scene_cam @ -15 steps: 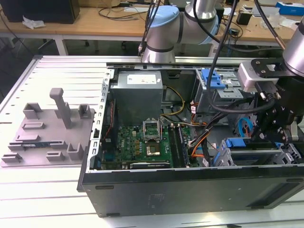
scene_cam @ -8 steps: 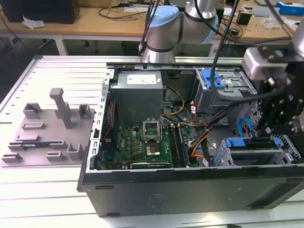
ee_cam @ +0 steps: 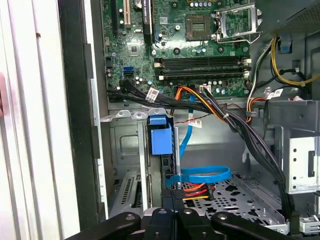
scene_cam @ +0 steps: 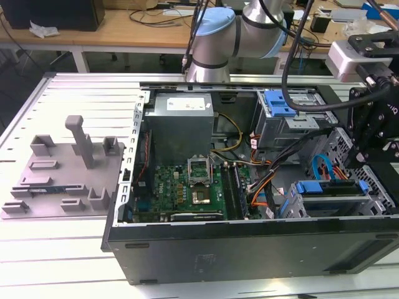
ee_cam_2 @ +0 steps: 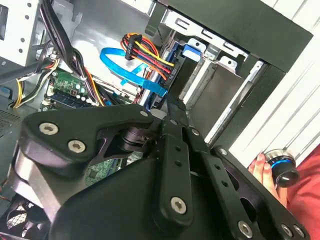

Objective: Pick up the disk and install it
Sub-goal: 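Insert the second disk wire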

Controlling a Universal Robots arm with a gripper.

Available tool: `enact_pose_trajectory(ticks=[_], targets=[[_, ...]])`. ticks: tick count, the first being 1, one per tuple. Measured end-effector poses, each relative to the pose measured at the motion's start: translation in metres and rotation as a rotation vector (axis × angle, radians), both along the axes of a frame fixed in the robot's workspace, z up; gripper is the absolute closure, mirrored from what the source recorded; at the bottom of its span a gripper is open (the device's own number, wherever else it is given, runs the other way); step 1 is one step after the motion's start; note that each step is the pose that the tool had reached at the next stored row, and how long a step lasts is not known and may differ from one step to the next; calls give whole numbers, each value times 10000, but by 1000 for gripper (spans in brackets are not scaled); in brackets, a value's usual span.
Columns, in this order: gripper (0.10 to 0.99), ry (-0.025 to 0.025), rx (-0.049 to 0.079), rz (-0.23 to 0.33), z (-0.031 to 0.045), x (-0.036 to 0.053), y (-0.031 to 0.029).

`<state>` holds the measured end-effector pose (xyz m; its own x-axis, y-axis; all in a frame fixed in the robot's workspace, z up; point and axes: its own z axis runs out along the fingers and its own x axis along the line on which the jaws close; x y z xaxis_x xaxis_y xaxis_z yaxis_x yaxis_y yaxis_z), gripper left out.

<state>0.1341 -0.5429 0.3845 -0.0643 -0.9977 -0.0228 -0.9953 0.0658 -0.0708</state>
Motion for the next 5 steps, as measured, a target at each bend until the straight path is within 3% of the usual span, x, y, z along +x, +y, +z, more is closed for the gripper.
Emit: enact_pose_trajectory(ticks=[5], targets=[[980,0,0,0,0,0,0]])
